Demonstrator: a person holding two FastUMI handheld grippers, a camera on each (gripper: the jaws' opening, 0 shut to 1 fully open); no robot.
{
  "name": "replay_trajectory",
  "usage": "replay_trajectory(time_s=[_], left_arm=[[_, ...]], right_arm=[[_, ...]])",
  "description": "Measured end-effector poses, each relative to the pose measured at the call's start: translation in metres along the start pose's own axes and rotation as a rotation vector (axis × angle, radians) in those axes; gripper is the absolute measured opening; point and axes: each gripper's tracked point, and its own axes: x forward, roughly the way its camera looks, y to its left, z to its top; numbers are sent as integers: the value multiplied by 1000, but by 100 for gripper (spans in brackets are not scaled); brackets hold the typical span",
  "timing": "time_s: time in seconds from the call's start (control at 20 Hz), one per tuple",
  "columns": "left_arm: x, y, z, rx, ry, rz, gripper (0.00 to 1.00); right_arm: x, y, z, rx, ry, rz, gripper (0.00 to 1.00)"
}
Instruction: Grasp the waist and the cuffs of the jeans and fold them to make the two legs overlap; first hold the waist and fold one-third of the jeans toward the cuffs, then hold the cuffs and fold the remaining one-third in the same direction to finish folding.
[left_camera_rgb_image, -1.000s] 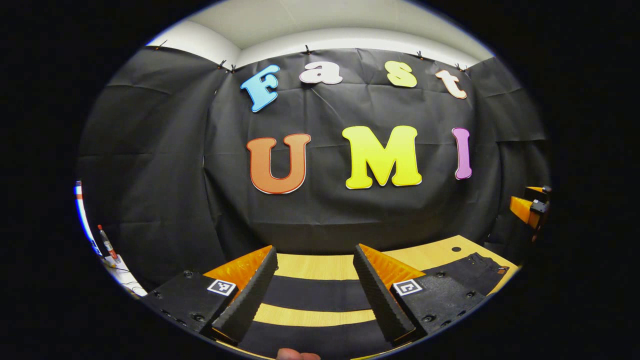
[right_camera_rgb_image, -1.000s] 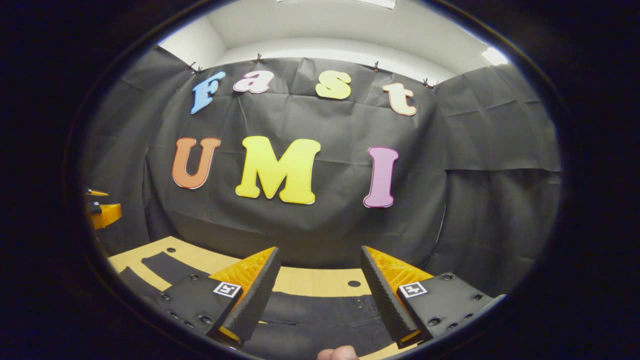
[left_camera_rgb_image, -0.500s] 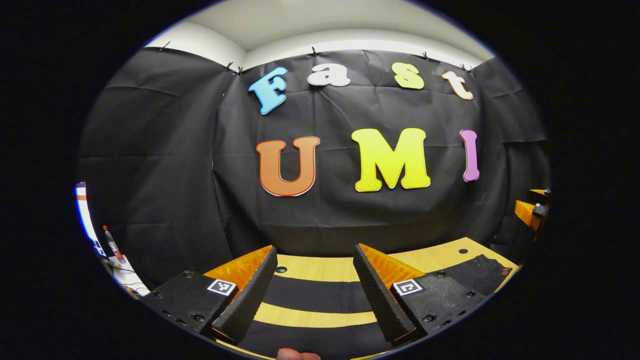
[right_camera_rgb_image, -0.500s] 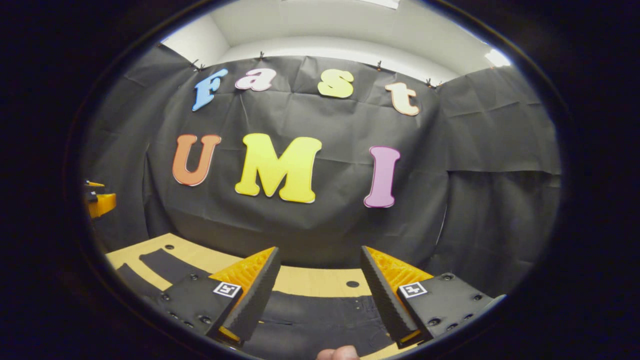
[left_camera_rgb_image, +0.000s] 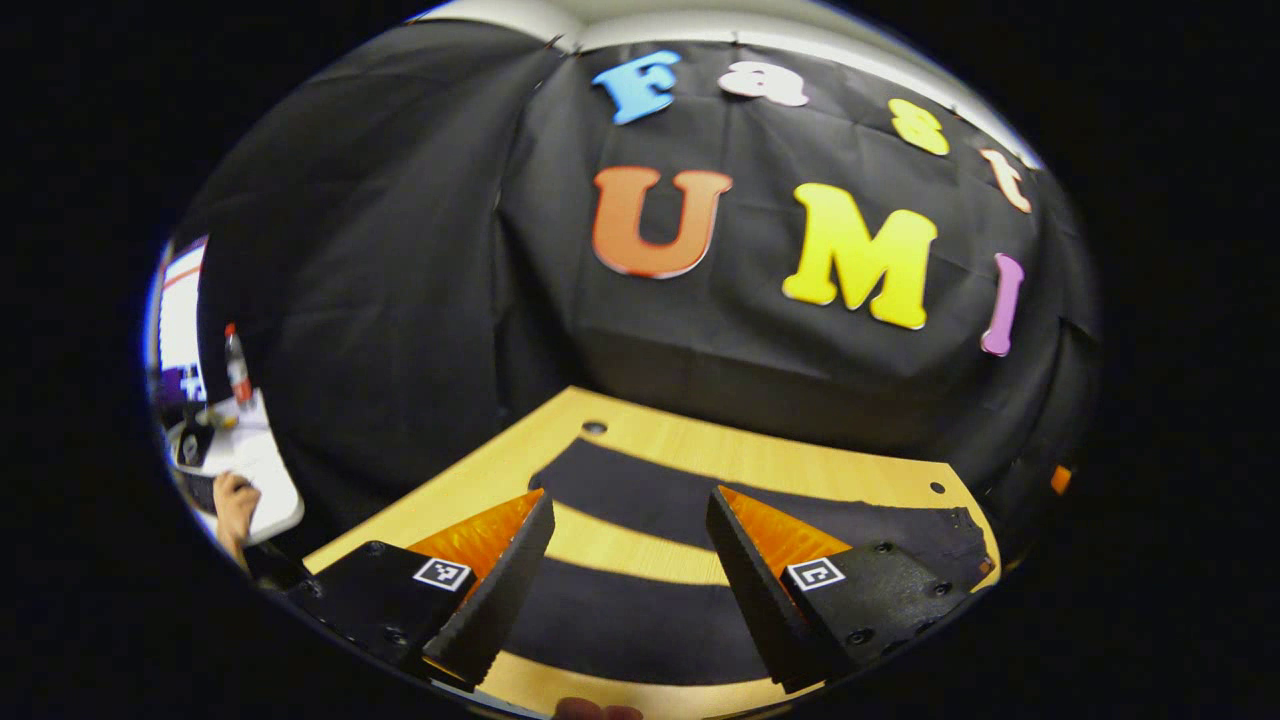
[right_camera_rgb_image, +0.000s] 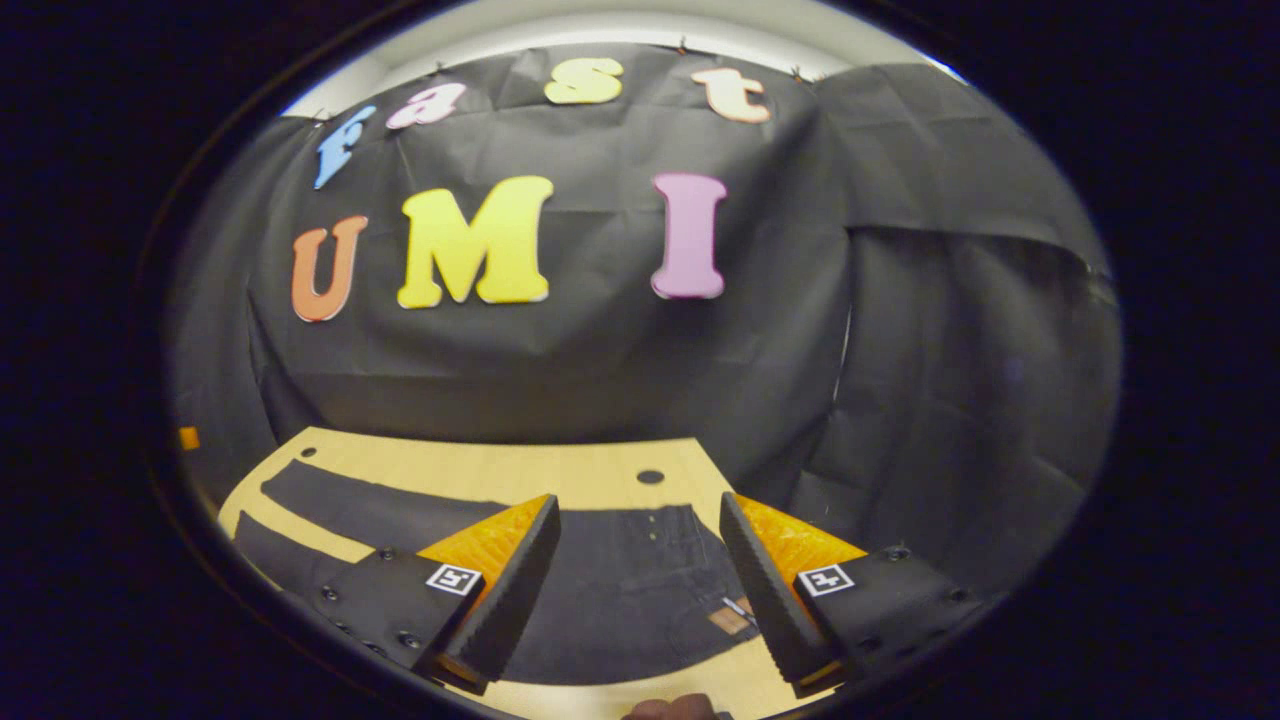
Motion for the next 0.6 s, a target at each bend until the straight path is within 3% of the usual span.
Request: replay_trajectory(time_s=[0.3, 0.5, 0.6], left_arm=[[-6, 81, -105, -502, 284, 180, 99], [-14, 104, -141, -872, 375, 234, 99], [-20, 116, -148, -991, 382, 284, 99]], right_arm=[[27, -71, -101, 311, 331, -14, 100], [42, -66, -148, 585, 488, -18, 98], [41, -66, -167, 720, 548, -32, 98]])
